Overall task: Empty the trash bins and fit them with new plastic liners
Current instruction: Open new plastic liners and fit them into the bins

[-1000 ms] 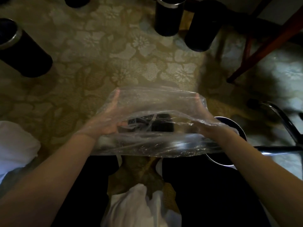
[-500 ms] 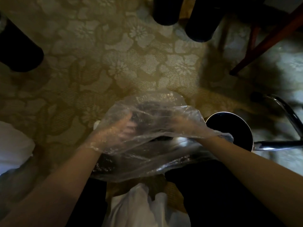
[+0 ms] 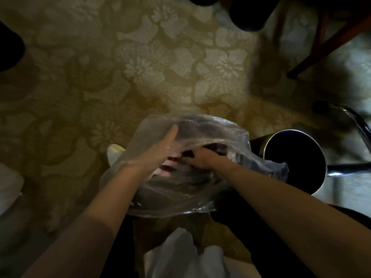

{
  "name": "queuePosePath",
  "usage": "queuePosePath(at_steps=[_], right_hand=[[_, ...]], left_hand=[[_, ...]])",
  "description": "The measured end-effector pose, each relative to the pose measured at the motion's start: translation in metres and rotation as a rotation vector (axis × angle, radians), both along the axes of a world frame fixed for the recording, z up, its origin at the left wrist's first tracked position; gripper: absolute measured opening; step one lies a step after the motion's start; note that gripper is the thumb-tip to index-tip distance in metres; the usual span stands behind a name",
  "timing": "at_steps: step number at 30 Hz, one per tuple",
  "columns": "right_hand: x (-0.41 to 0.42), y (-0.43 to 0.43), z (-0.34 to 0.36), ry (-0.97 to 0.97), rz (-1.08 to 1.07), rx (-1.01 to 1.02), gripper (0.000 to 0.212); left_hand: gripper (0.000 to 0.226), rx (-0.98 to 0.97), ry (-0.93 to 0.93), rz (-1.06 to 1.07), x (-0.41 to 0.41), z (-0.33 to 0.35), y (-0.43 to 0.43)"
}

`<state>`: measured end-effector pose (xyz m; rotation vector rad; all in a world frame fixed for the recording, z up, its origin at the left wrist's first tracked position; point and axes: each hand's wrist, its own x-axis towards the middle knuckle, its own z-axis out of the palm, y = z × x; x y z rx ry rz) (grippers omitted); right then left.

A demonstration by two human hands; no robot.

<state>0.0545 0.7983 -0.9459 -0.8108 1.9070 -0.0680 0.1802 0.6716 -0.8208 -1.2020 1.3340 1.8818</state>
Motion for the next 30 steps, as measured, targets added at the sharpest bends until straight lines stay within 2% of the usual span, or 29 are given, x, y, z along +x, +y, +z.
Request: queuePosePath(at_steps=[2,11,15,18,21,23,26,30], right_hand=[[0.003,-0.003,-0.015,-0.038,0.042,0.116,0.075],[0.001,-0.023,-0.070,-0.136,0.119,0.202,0.056],[-0.004,-0.026,-0.087,-0.070,0.031,0.342,0.072],[-0.005,-0.026,-0.097,-0.050,-0.068,0.370,0.088],[-0.012,-0.020,-0.107,-0.034,-0.081,0.394,0.078],[-0.019,-0.018,-0.112,-0.021,-0.076,0.409,0.072],[-0.029,-0.016,-0.111,0.033,-0.056,0.374,0.073],[-0.034,-0.017,-0.102,0.022,0.036,0.230,0.050]], left_hand=[[0.066,-0.065,-0.024,0.013,-0.010,-0.001,0.004],[0.061,-0.143,0.012,0.068,-0.015,-0.030,-0.005],[0.050,-0.146,0.041,0.029,-0.015,-0.033,-0.004],[0.041,-0.173,0.056,0.008,-0.017,-0.033,-0.003],[0.040,-0.219,0.057,-0.010,-0.018,-0.030,0.000],[0.041,-0.298,0.081,-0.115,-0.016,-0.027,0.005],[0.039,-0.423,0.129,-0.446,-0.011,-0.021,0.011],[0.042,-0.325,0.057,-0.743,-0.012,-0.026,0.018]])
